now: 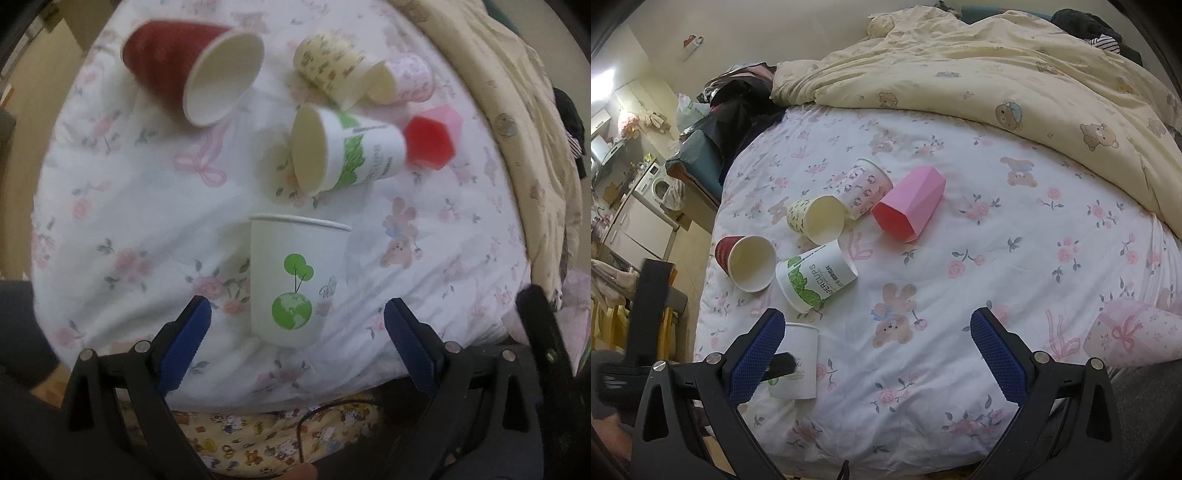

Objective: Flip cup upside down
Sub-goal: 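Open the left gripper while the right gripper grasps the tree-print cup, then lift the tree-print cup with the right gripper and rotate it rim-down, then lower the inverted cup onto the bed and open the right gripper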

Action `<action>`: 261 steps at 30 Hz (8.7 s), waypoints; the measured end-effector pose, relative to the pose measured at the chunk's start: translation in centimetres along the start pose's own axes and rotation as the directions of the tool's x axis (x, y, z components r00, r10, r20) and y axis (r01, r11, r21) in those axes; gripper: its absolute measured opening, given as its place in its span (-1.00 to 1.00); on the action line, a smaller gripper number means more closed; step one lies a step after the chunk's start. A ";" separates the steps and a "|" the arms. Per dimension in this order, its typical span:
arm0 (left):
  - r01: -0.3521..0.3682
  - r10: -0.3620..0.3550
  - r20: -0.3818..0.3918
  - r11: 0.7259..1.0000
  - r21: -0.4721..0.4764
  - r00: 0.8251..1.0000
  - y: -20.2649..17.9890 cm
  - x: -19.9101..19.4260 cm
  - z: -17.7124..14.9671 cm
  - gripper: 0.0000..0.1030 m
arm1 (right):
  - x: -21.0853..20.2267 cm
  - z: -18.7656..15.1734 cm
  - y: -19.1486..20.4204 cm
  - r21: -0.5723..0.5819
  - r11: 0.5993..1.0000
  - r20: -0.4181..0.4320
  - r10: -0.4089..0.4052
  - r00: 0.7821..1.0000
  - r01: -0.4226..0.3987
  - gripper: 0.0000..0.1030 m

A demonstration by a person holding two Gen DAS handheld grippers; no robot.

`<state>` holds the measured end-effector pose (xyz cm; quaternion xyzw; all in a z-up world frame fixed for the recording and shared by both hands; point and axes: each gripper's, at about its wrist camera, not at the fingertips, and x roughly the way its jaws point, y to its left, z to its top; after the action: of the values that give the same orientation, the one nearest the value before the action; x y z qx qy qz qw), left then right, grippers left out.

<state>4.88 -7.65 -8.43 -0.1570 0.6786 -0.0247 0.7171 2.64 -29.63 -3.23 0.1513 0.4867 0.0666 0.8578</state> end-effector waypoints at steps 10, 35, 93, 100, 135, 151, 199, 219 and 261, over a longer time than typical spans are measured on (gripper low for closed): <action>-0.031 0.013 0.130 0.990 0.135 0.991 2.6 -5.0 -0.4 0.81 | -0.1 -0.1 0.6 -0.025 1.000 0.007 -0.016 1.000 0.017 0.99; -0.082 0.084 0.320 0.996 -0.021 0.944 10.1 -6.6 0.1 0.79 | 2.9 -3.8 4.8 -0.102 0.993 -0.156 0.035 0.987 -0.052 0.99; -0.018 -0.079 0.371 0.968 0.251 0.925 2.3 -6.6 1.1 0.79 | 2.0 0.1 3.5 -0.110 0.979 -0.107 0.159 0.981 -0.170 0.08; -0.009 -0.118 0.377 0.948 0.319 0.919 1.3 -7.1 0.7 0.79 | 2.3 -0.1 4.0 -0.129 0.976 -0.119 0.158 0.980 -0.173 0.08; 0.074 -0.148 0.345 0.973 0.219 0.927 3.6 -7.2 2.1 0.79 | 0.2 -3.0 7.5 -0.341 0.902 -0.144 0.227 0.963 -0.264 0.07; 0.119 -0.184 0.312 0.969 0.218 0.932 3.4 -6.9 2.2 0.78 | 0.1 -3.8 8.4 -0.396 0.876 -0.162 0.228 0.960 -0.275 0.07; -0.176 0.127 0.394 0.980 0.092 0.910 7.7 -7.4 1.0 1.00 | 4.7 0.3 8.7 -0.408 0.899 -0.215 0.074 0.974 -0.159 0.07; -0.184 0.122 0.404 0.976 0.118 0.907 6.4 -7.4 1.0 1.00 | 11.2 -0.1 10.8 -0.429 0.889 -0.285 0.035 0.958 -0.160 0.14; -0.210 0.097 0.615 0.971 0.114 0.783 6.7 -11.1 -9.3 1.00 | -4.7 -6.5 6.4 -0.234 0.972 0.178 0.024 0.984 0.018 1.00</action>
<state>-6.25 -0.30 0.28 -0.0369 0.4195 0.0257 0.9066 -5.14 -23.56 -0.48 0.0551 0.3958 0.1111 0.9099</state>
